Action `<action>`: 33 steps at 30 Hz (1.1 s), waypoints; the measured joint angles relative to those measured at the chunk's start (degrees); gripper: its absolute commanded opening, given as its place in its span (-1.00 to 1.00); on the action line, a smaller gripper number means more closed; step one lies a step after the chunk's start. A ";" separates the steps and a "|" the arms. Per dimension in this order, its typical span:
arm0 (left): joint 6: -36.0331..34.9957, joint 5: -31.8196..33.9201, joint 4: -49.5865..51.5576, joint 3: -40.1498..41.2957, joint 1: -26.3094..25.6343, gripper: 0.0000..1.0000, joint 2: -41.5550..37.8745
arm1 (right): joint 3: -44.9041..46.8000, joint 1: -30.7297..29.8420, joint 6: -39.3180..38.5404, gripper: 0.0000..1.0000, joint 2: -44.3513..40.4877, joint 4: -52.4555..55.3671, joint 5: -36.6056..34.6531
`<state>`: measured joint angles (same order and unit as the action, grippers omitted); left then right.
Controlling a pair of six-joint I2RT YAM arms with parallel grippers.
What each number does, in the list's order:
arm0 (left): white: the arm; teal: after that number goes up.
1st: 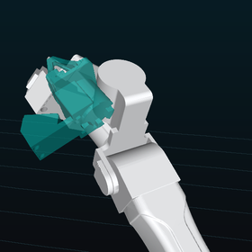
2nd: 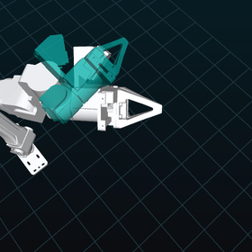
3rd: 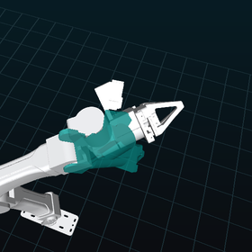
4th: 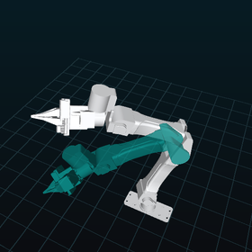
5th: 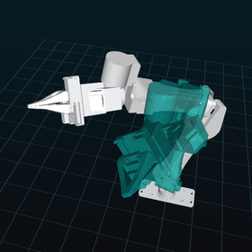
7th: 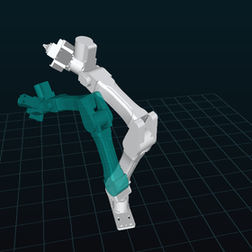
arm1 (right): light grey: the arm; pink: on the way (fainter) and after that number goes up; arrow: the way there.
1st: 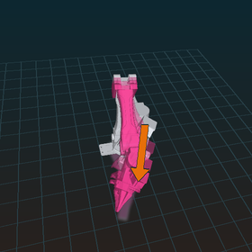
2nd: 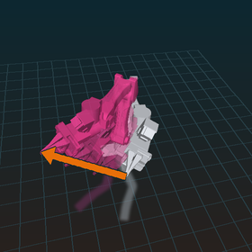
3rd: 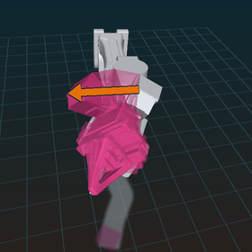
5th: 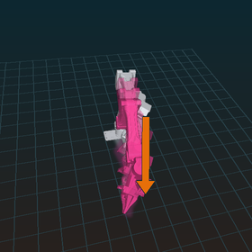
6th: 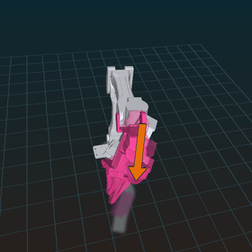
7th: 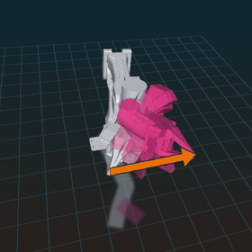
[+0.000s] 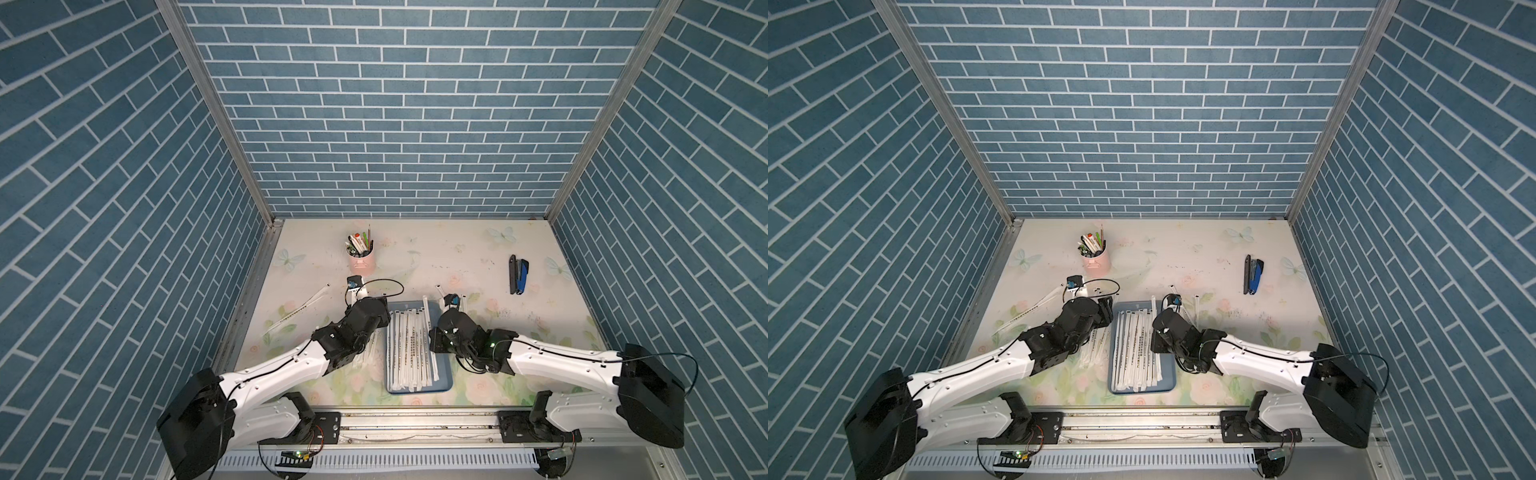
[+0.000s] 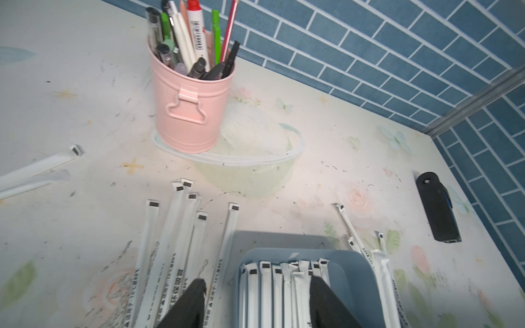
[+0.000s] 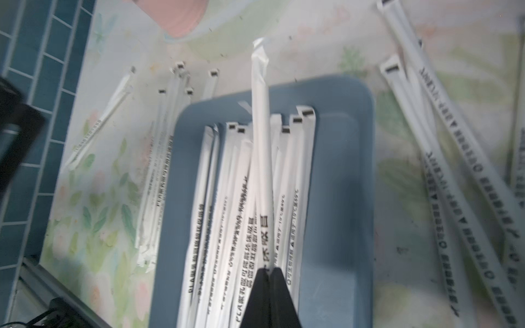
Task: Put the straws into the storage box
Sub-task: Place the straw in the storage box.
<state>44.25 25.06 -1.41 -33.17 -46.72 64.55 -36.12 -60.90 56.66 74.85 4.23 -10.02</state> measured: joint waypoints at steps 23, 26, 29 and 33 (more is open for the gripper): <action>1.84 -3.26 1.14 2.91 1.97 0.22 -2.47 | 5.05 3.61 5.05 -0.82 7.85 -8.35 7.69; 1.90 -3.32 1.14 2.91 1.97 0.22 -2.47 | 4.87 3.69 5.03 -0.74 7.98 -8.52 7.87; 2.08 -3.34 1.11 2.93 1.97 0.22 -2.47 | 4.59 3.72 5.01 -0.63 8.04 -8.50 7.85; 2.08 -3.21 1.27 2.91 1.97 0.21 -2.47 | 3.39 3.72 4.57 -0.55 8.04 -6.84 7.21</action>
<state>46.33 21.85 -0.14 -30.26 -44.75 62.08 -32.73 -57.19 61.23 82.89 -2.61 -2.81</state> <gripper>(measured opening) 0.607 0.208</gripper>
